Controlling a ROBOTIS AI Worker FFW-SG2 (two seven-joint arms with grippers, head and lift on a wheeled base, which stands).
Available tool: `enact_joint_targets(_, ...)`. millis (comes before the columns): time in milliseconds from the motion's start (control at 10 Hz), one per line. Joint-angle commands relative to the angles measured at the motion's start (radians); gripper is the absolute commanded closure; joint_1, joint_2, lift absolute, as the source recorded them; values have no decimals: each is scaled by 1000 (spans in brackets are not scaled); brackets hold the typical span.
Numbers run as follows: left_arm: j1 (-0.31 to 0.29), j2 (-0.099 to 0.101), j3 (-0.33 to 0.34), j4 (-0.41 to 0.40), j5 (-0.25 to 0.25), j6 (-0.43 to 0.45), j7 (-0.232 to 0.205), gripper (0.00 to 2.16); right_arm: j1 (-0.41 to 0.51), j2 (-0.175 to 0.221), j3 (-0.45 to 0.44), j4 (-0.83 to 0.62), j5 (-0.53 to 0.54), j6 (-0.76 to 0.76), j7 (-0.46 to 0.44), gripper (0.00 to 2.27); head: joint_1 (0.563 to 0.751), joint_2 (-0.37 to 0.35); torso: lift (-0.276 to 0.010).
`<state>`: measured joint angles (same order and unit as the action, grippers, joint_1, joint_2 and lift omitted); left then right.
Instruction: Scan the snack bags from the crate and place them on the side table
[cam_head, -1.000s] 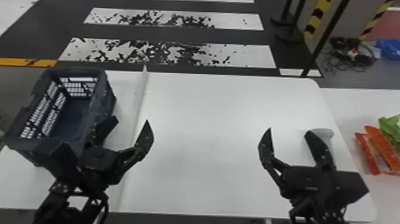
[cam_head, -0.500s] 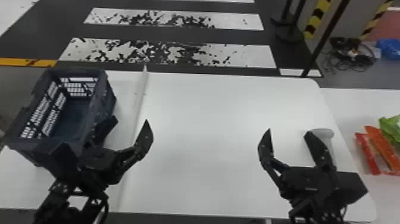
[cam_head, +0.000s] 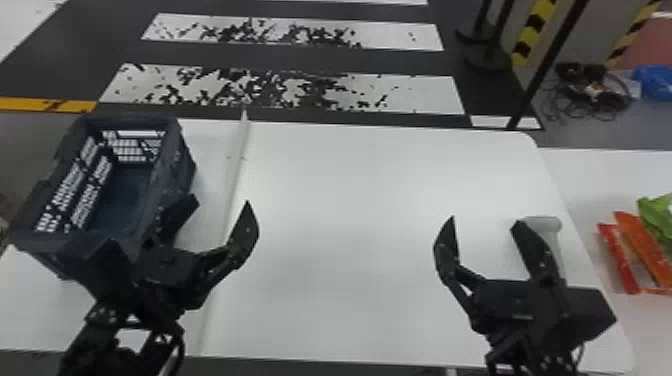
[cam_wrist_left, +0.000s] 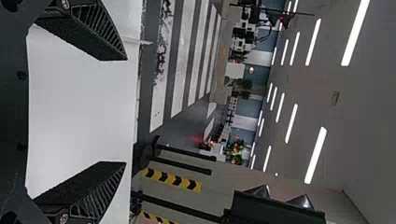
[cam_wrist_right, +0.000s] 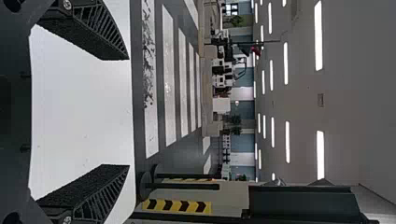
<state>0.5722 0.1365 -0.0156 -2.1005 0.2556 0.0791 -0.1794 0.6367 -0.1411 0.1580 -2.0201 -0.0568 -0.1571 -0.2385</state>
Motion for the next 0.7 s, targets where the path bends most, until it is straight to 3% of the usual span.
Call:
enact_joint_targets(0,0,0,-1,-4,-2,0,0,73,1,0,2,0,0,0,1,60,695,-27,-81)
enact_joint_targets(600,9,2,5,-19,-6,21,5,73,-2,0,12,0,0,3,1,60,695,-19,-81)
